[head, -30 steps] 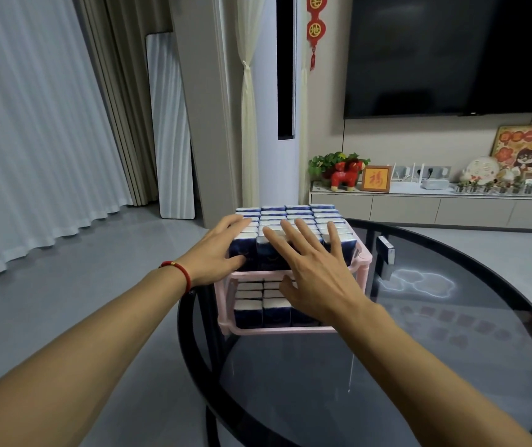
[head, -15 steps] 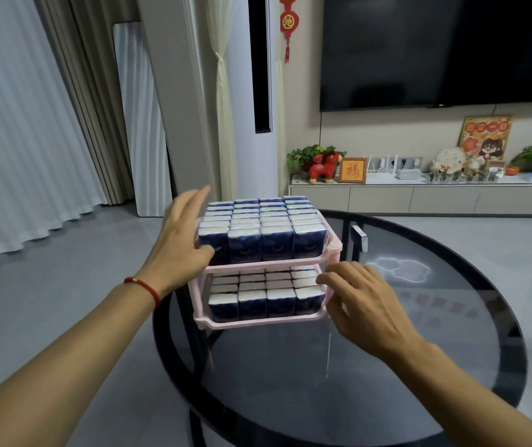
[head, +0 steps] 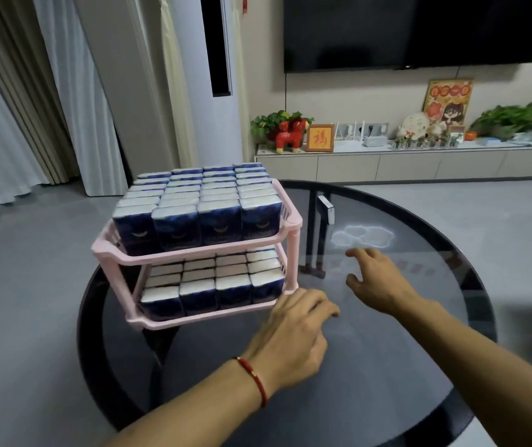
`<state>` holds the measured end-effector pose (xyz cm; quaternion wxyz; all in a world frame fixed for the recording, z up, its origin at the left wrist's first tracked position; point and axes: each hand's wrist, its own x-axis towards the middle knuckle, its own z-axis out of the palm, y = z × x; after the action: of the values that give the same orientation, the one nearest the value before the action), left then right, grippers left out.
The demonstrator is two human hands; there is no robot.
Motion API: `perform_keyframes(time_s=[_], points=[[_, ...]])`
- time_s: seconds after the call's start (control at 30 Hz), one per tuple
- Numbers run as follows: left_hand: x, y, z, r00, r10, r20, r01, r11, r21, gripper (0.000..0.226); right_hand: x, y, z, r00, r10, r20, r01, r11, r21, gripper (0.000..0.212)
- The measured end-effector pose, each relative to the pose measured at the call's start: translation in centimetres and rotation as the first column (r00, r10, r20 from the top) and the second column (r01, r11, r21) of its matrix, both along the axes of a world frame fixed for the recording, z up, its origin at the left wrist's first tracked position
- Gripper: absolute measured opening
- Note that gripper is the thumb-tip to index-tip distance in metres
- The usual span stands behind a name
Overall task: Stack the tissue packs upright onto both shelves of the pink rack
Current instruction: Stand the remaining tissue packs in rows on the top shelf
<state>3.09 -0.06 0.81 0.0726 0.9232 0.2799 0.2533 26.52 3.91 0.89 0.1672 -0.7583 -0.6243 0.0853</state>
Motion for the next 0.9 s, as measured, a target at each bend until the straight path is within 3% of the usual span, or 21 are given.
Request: perform_keyframes(time_s=[0.13,0.23,0.4,0.5,0.57,0.67,0.77,0.9], points=[[1.7,1.3,-2.2,0.983,0.177,0.039,-0.171,0.977,-0.128,0.026,2.3,5.3,-0.9,0.999,-0.032,0.041,0.031,0.999,0.021,0.058],[2.4,1.1,-2.8,0.984,0.180,-0.012,-0.180,0.984,-0.018,0.024,2.6,9.4,-1.8,0.996,-0.053,0.068,0.051,0.998,0.021,0.065],[2.5,1.5,-3.1,0.984,0.170,-0.046,-0.171,0.985,-0.023,0.021,1.5,16.5,-1.6,0.998,-0.058,0.035,0.057,0.998,0.027,0.063],[2.6,1.8,-3.4,0.985,0.166,-0.035,-0.167,0.986,-0.017,0.020,1.8,18.5,-1.7,0.985,-0.081,-0.153,0.100,0.988,0.121,0.047],[2.7,2.1,-3.6,0.984,0.174,-0.023,-0.174,0.985,0.007,0.020,2.0,17.7,-1.4,0.890,-0.080,-0.449,0.207,0.948,0.241,0.040],[2.7,2.0,-3.7,0.985,0.171,-0.024,-0.171,0.985,0.020,0.018,2.4,14.2,0.0,0.567,-0.017,-0.823,0.343,0.914,0.217,0.034],[2.6,1.6,-3.2,0.983,0.179,-0.042,-0.178,0.984,0.010,0.019,2.8,9.5,1.5,0.362,0.071,-0.929,0.296,0.937,0.187,0.031],[2.0,1.3,-2.8,0.985,0.173,0.021,-0.169,0.979,-0.115,0.024,2.0,2.0,4.3,0.256,0.126,-0.958,0.230,0.955,0.188,0.037]])
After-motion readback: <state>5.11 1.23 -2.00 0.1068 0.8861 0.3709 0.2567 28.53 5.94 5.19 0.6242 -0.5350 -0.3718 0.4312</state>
